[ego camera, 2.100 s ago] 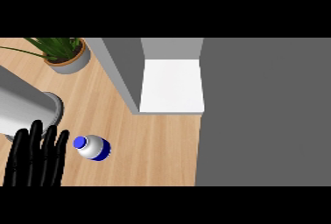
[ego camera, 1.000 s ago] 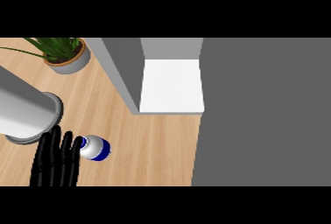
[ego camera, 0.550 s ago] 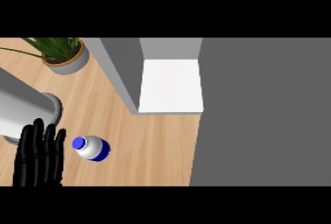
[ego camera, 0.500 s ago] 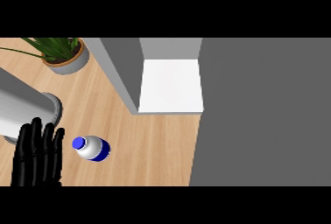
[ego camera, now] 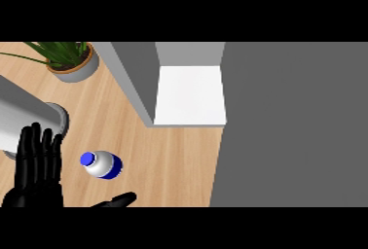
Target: Pick up the bottled water, place it into the cabinet and close the cabinet
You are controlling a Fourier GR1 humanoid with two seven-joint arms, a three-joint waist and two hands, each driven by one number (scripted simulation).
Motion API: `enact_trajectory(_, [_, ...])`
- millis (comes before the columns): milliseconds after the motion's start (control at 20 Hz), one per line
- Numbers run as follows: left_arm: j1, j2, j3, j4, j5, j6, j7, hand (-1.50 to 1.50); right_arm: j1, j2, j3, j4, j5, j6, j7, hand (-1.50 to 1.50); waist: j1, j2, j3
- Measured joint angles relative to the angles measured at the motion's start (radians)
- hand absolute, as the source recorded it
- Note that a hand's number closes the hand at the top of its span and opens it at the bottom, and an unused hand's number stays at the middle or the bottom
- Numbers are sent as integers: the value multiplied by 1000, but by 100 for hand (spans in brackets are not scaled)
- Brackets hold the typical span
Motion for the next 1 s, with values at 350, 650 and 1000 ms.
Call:
enact_trajectory(350, [-7,0,117,167,134,-60,-139,-150,8,0,-1,2,4,3,-7,-150,-1,0,0])
enact_trajectory(650, [-27,-10,203,364,235,-136,-296,-150,-19,1,20,-2,9,-15,23,-150,-3,0,0])
enact_trajectory(1000, [-39,-50,263,578,310,-215,-494,-150,-46,-3,43,-2,16,-26,44,-150,-2,0,0])
